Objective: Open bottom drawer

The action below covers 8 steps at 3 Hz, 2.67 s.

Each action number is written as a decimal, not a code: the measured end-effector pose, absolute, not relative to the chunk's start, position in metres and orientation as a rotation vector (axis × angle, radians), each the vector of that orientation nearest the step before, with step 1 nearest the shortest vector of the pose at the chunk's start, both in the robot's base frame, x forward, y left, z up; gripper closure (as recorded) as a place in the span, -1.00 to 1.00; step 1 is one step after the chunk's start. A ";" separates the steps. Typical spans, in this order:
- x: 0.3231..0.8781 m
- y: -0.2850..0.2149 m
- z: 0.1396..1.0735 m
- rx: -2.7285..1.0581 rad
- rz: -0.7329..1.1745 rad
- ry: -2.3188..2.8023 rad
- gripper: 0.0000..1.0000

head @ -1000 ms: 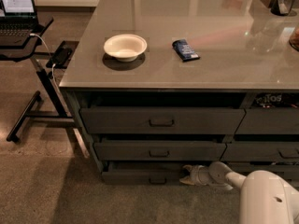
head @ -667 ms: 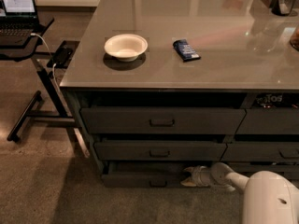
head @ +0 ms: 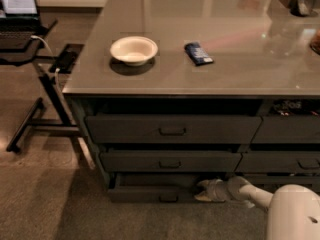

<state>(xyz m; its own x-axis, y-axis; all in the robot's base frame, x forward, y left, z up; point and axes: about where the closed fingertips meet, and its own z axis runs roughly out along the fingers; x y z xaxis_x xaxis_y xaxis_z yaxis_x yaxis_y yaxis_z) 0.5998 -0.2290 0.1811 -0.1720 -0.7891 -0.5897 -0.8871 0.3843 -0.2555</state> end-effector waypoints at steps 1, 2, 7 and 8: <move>0.600 -0.229 0.181 -1.436 0.192 1.989 0.62; 0.600 -0.229 0.181 -1.436 0.192 1.989 0.15; 0.516 -0.265 0.169 -1.448 0.248 2.020 0.17; 0.516 -0.265 0.175 -1.448 0.248 2.020 0.63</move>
Offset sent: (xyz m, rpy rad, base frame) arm 0.0000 0.0001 0.0000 0.0000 0.0000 0.0000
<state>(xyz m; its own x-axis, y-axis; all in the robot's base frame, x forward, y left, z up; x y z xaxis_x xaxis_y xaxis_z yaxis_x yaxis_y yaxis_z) 0.5160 -0.2648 0.1749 -0.1951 -0.7841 -0.5892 -0.9034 0.3775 -0.2032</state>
